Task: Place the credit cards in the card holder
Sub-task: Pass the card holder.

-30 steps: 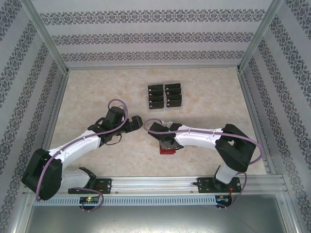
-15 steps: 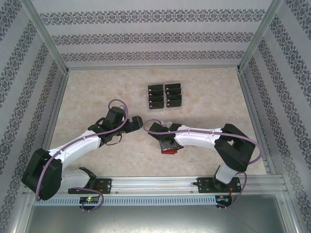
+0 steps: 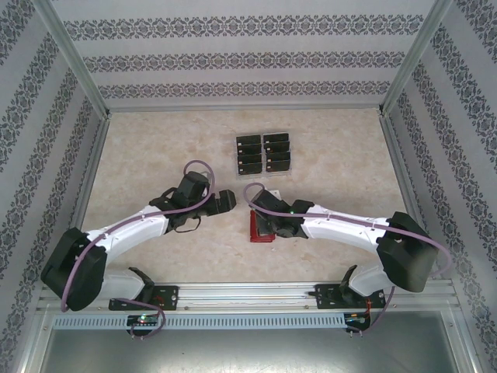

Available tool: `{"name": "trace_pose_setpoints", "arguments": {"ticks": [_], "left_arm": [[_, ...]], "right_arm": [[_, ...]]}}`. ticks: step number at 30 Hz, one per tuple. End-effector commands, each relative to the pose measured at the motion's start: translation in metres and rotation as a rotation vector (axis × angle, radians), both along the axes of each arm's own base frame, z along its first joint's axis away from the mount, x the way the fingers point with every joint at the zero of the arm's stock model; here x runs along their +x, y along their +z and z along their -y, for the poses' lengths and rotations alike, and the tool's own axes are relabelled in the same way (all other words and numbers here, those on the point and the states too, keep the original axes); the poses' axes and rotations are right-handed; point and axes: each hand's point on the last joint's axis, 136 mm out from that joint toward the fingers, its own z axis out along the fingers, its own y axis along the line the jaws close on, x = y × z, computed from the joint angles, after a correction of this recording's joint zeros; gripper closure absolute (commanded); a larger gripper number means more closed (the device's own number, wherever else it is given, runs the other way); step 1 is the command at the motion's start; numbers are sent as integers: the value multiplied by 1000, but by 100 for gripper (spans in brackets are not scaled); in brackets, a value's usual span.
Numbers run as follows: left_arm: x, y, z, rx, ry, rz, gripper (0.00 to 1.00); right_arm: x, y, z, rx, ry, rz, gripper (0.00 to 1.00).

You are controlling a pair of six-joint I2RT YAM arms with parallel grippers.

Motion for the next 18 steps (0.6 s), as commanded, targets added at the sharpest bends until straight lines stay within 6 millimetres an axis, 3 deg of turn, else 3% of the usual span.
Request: {"name": "trace_pose_setpoints", "arguments": {"ticks": [1,7,18], "left_arm": [[-1,3,24,-36,-64,11,0],[-4,-1,50,-128,-104,-10,0],[-1,22,75,-313,-117,27,0]], "right_arm": [[2,2,-6,112,-11,-1,100],[3,9,-8,226,-30,9,100],[9,60,-10,360,-44,93,100]]}}
